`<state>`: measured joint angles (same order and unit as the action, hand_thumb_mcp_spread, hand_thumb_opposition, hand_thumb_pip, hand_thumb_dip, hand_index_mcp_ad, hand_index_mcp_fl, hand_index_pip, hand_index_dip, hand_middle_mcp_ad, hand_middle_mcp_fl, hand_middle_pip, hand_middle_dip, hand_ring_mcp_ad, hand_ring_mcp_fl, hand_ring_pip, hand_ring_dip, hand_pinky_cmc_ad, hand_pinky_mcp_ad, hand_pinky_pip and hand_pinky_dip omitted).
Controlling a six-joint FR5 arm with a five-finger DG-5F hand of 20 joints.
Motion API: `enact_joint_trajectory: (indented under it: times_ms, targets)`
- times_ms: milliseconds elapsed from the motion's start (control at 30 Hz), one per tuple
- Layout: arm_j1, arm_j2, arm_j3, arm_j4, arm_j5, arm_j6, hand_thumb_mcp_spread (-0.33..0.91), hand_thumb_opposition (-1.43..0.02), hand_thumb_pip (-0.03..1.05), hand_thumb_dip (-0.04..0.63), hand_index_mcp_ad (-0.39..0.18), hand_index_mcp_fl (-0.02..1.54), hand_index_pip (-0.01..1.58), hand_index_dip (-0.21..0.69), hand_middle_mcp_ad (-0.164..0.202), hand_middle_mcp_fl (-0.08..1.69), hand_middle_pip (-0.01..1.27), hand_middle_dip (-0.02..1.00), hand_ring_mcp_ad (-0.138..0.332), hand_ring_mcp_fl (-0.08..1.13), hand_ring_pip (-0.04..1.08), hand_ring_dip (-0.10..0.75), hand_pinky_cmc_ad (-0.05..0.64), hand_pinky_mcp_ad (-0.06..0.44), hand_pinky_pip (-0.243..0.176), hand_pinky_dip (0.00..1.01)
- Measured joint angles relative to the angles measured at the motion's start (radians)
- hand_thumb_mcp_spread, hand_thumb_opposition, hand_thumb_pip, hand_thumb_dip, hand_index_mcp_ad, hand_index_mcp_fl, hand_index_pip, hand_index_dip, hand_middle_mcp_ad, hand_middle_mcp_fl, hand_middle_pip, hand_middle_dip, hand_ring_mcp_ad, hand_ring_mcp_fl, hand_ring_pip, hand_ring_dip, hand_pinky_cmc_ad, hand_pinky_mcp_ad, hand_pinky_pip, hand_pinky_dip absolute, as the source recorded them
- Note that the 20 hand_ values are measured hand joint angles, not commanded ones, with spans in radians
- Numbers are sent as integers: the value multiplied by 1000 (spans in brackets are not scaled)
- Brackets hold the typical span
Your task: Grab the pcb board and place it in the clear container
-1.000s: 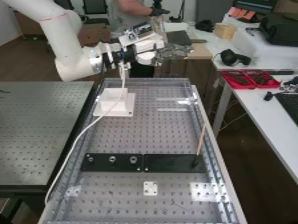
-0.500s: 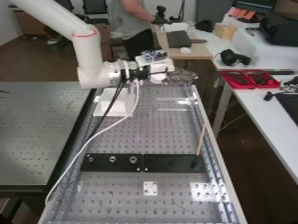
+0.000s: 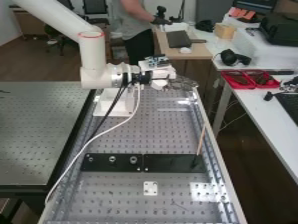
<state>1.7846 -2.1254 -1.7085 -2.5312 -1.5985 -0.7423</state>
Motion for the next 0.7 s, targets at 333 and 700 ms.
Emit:
enact_joint_trajectory:
  times_ms: [333,700]
  targets:
    - [-6,-9,9,-23,8,2,407,-852,782,269,-45,73,1539,51,65,164,119,173,152,31,91,5,358,129,-59,536]
    - [-7,4,-14,43,5,25,393,-838,782,269,-45,52,1539,51,63,148,119,173,166,19,91,7,354,126,-58,569]
